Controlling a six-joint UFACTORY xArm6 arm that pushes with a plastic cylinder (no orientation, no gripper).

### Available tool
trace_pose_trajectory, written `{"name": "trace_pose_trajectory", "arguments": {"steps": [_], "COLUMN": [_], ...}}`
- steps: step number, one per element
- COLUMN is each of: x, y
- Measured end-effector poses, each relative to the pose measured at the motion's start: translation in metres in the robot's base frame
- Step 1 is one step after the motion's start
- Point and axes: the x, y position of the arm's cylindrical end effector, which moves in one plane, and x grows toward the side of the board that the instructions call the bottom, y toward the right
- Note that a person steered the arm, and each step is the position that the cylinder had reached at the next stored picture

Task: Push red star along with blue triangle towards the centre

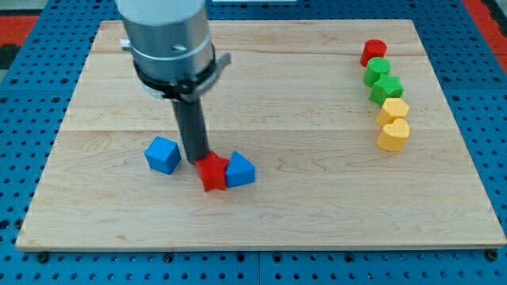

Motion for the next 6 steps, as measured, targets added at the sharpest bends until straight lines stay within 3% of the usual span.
{"name": "trace_pose_trajectory", "arguments": {"steps": [1,2,3,4,6], "x": [0.025,0.052,0.066,0.052,0.027], "y": [0.015,-0.015,0.022,0.084,0.069]}}
